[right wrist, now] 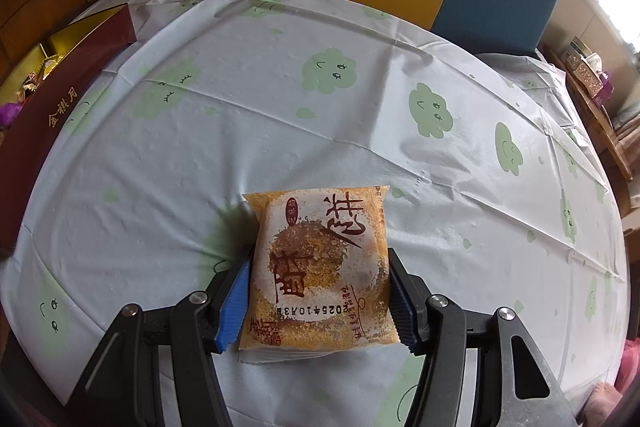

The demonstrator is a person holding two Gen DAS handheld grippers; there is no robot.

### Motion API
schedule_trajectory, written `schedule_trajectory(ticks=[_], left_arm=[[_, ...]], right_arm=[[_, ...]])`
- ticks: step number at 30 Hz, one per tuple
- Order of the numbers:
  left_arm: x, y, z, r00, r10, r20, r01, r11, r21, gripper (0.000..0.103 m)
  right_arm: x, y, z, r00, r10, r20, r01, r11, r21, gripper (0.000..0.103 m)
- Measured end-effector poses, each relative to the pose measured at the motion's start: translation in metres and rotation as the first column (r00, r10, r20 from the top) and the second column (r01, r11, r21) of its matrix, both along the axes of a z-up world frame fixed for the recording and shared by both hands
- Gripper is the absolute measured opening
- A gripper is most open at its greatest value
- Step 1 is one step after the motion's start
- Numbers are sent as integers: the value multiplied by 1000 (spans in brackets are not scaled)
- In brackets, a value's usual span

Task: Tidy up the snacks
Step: 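Open the left tool to release the purple packet in the tin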

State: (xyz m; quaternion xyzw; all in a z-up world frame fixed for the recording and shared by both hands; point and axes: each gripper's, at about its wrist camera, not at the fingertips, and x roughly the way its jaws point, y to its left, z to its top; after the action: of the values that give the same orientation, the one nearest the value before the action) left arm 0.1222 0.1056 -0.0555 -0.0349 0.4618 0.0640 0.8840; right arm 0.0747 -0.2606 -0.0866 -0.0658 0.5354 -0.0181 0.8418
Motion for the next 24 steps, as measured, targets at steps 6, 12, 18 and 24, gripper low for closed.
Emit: schedule_trajectory(ticks=[6, 12, 18, 24], left_arm=[[-17, -4, 7, 1000, -13, 29, 13, 1000, -17, 39], [-42, -8, 17, 998, -21, 61, 23, 999, -37, 39], [-57, -8, 27, 996, -19, 88, 24, 998, -62, 39], [-68, -7, 31, 995, -24, 100, 31, 997, -65, 39]], right_arm=[[2, -2, 0, 1000, 0, 3, 0, 1000, 0, 61], [-1, 0, 1, 1000, -3, 12, 3, 1000, -3, 61], [-4, 0, 1, 1000, -8, 21, 8, 1000, 2, 61], [-6, -3, 1, 999, -21, 34, 21, 1000, 16, 61]])
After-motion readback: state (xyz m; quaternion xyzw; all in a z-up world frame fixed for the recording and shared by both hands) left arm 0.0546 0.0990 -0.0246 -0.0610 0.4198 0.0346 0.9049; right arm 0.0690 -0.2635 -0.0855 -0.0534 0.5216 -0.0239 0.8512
